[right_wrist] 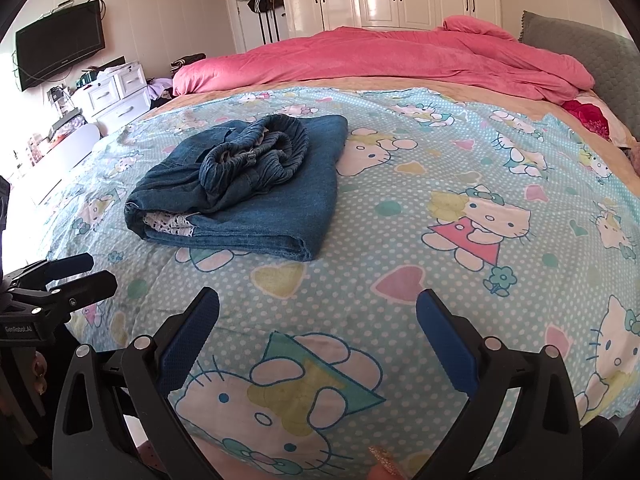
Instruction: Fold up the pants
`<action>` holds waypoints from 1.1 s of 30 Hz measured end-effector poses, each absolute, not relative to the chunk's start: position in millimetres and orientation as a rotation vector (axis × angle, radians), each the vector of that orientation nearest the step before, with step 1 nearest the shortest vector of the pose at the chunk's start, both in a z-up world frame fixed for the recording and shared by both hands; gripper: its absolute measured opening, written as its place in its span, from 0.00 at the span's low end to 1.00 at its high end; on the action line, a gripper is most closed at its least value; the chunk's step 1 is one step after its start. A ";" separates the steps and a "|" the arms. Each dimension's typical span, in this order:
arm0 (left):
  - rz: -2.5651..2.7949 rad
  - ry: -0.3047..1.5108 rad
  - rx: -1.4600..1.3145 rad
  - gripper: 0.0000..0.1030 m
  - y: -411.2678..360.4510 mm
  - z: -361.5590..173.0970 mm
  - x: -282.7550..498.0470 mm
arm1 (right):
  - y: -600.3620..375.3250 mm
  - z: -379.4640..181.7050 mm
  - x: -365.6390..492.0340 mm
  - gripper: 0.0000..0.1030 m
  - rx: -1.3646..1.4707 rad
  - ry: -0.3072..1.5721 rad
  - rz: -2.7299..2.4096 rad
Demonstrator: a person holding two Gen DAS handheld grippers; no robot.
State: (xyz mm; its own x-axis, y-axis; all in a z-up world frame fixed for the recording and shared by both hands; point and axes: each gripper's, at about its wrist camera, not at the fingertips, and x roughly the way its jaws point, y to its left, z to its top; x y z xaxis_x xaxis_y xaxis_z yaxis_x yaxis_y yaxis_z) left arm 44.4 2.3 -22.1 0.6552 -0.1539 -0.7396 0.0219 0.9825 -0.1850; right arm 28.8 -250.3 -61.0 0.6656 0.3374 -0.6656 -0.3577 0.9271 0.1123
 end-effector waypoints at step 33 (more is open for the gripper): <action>-0.046 0.851 -0.166 0.91 12.1 -17.3 50.1 | -256.7 -57.4 30.7 0.96 -0.022 0.749 0.342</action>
